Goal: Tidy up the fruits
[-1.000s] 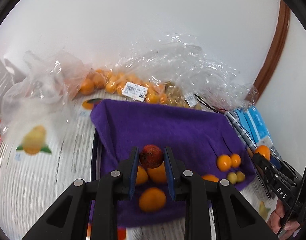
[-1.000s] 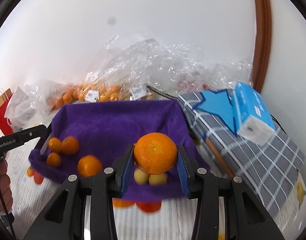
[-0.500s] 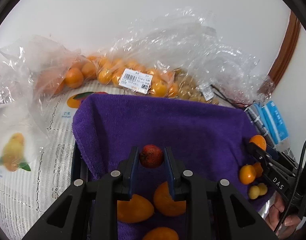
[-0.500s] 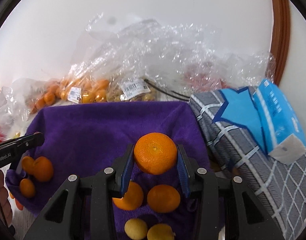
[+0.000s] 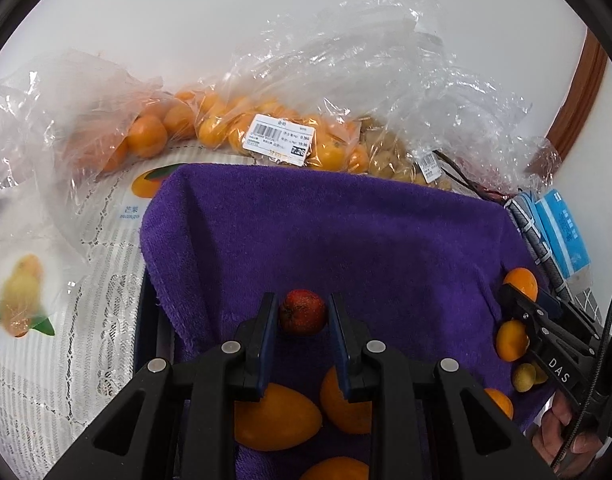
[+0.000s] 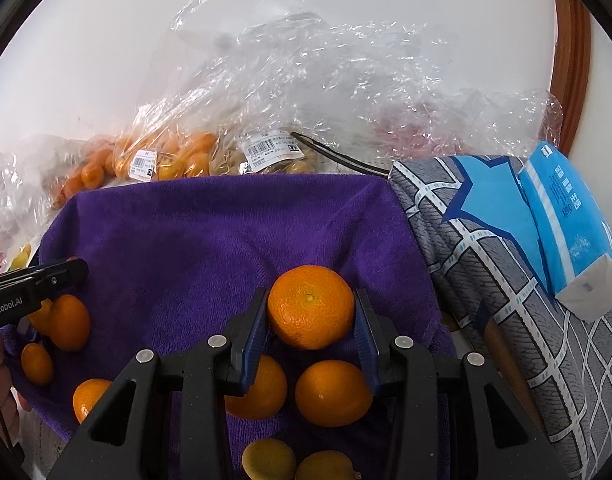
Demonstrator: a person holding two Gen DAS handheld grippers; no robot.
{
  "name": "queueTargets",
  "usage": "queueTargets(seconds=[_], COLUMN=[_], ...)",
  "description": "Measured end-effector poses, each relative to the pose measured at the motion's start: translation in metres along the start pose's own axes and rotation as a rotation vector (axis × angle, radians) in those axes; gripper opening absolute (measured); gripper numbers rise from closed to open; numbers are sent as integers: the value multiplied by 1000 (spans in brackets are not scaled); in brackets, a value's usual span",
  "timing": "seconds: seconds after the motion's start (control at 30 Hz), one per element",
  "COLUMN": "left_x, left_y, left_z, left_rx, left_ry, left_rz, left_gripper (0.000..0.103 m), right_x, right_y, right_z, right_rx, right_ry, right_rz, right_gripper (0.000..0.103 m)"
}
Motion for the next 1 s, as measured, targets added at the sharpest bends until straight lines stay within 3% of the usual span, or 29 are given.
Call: queueTargets(seconds=[0.23,0.33,0.47,0.67,0.9,1.0], left_x=[-2,-1,-2,-18,-37,-49], left_y=[8,20,45,107,189,223], left_z=[-1,-4,-10,-35,-65,-82], left_rx=[7,8,-16,-67,-151,-179], left_ry=[2,8,8,-10,-30,-49], left_rz=[28,33,62,89,106,99], left_gripper=[26,35,47,60,78,80], right_x=[5,9,16,26,33,35], right_y=[11,29,59,123,207,242], right_z=[2,4,5,-3,-32,-49], right_rx=[-10,-22,-42,-42,-41,-73], right_ry=[12,17,27,30,6,3], right_rz=[-5,-5,-22,-81,-72,-66], right_gripper=[45,48,61,66,66,84])
Point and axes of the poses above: each gripper's, at about its wrist camera, not at the fingertips, and y roughly against the way its jaws point, x to its left, z to its top, the point moved 4 cm from there along -y, roughly the way its jaws point, and after that the axes turned 5 degrees about z, right-handed, at the moved point
